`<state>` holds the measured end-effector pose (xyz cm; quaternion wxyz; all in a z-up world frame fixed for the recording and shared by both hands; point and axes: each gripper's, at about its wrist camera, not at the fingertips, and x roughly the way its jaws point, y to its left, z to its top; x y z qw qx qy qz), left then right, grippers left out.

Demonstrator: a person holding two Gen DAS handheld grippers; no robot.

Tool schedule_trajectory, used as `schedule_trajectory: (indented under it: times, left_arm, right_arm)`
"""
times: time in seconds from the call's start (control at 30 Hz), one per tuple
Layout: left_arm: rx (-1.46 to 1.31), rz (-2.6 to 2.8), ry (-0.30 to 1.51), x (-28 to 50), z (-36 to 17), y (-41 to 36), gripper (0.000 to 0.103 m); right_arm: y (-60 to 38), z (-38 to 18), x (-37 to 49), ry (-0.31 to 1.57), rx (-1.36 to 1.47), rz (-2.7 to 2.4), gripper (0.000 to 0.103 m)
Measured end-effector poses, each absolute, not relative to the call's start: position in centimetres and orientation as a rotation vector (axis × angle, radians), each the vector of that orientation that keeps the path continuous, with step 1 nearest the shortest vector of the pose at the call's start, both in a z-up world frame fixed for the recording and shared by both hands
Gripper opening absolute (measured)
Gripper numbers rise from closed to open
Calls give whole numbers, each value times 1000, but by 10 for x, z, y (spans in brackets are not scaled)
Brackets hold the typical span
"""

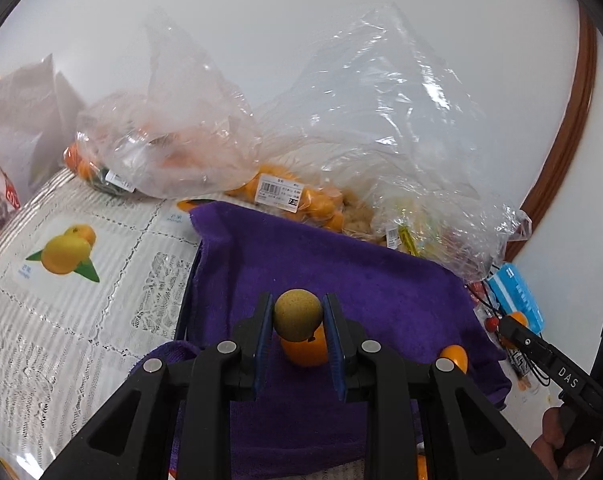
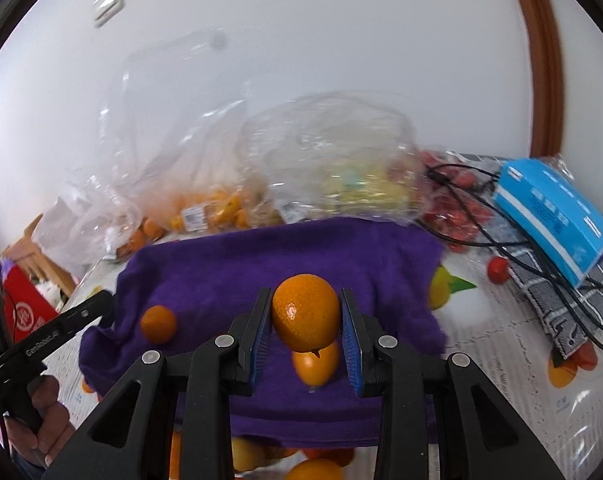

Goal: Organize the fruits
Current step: 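Carry the yellow-green fruit with the left tool while the right tool carries its orange over the towel, then lower the yellow-green fruit onto the towel and open the left tool while the right tool releases its orange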

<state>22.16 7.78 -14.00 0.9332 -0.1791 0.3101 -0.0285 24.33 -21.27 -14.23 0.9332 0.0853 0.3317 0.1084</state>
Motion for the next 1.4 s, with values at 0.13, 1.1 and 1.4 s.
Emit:
schedule_trajectory:
  times: [0.13, 1.1, 1.4]
  left_arm:
    - [-372, -57, 645, 224, -143, 75, 24]
    - [-288, -65, 678, 227, -155, 54, 24]
    - [-272, -74, 703, 230, -159, 49, 24]
  right_arm:
    - [-223, -147, 247, 694, 214, 213, 33]
    - [-187, -179, 257, 789, 108, 258, 33]
    - [-182, -178, 256, 785, 80, 261, 33]
